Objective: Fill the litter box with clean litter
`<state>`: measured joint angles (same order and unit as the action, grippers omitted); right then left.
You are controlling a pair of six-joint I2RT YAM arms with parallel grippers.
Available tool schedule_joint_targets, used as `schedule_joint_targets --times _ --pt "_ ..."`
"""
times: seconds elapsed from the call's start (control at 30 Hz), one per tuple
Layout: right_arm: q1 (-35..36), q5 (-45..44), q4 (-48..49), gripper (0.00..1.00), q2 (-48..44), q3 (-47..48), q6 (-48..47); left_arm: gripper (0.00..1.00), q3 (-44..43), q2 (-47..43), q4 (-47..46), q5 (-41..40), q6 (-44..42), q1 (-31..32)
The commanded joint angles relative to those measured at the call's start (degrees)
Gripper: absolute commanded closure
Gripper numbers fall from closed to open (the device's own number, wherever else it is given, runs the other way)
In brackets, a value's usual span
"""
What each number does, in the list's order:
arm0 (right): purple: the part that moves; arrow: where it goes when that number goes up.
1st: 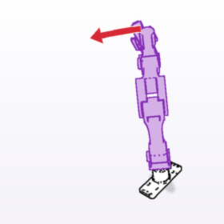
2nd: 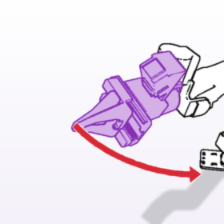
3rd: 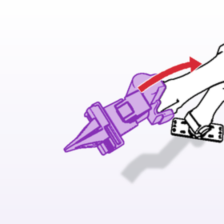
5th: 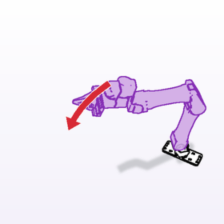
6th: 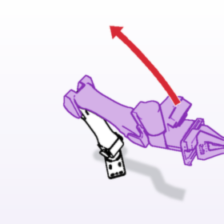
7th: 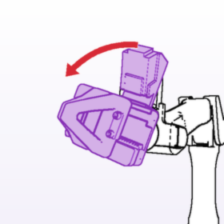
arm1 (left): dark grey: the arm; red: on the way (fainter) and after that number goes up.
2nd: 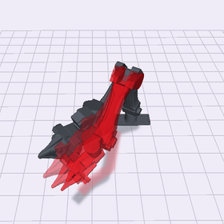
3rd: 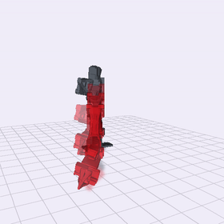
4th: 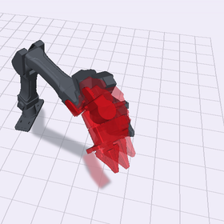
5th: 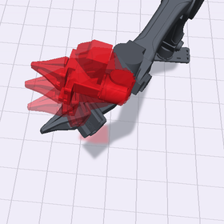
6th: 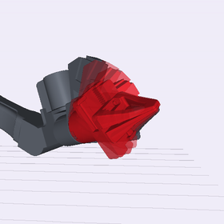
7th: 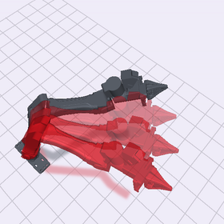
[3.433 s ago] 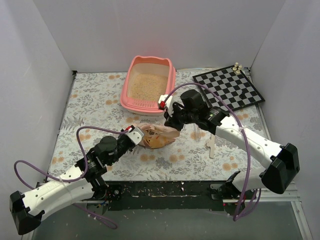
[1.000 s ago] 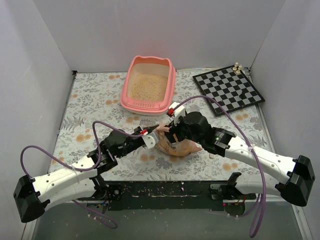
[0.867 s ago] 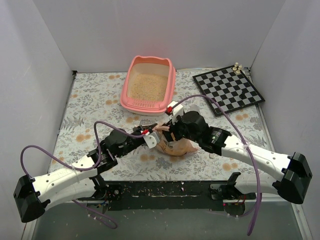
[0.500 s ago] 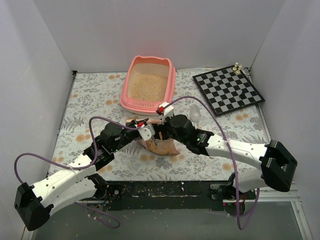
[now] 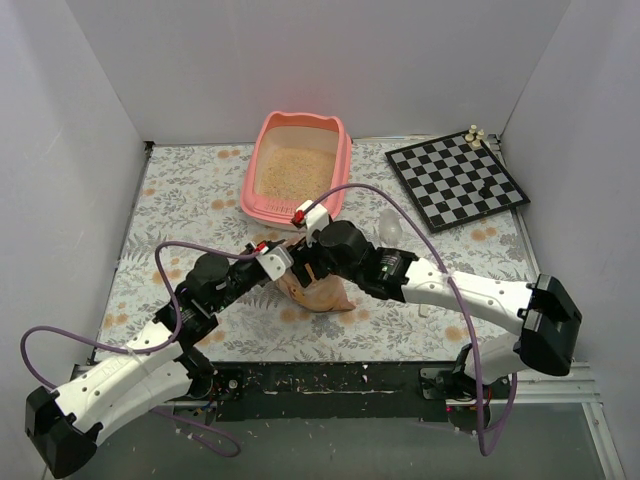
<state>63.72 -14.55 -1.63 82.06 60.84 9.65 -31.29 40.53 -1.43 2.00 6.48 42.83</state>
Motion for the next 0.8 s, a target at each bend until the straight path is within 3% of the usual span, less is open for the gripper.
schedule_joint_targets --times 0.0,0.17,0.37,0.47,0.6,0.77 --pt "0.61 -0.75 -6.35 0.17 -4.71 7.00 -1.92 0.85 1.31 -1.95 -5.86 0.81 1.60 -0.38" --pt "0.61 -5.82 -19.01 0.17 -7.69 10.27 -1.66 0.85 1.49 -1.25 -5.95 1.60 3.27 -0.38" --pt "-3.33 -17.17 -21.05 0.16 -21.74 0.36 2.47 0.81 1.84 -1.42 -6.13 1.17 4.77 -0.46" --pt "-9.39 -18.86 -22.10 0.15 -25.98 -3.96 5.72 0.71 1.85 -1.86 -6.57 0.37 6.35 -0.47" --pt "-22.90 -10.17 -22.37 0.17 -26.43 -9.50 8.63 0.51 1.76 -3.70 -6.48 0.20 7.23 -0.47" --pt "-29.79 -3.13 -17.28 0.19 -22.22 -15.30 10.12 0.31 1.85 -8.00 -5.87 3.97 8.11 -0.38"
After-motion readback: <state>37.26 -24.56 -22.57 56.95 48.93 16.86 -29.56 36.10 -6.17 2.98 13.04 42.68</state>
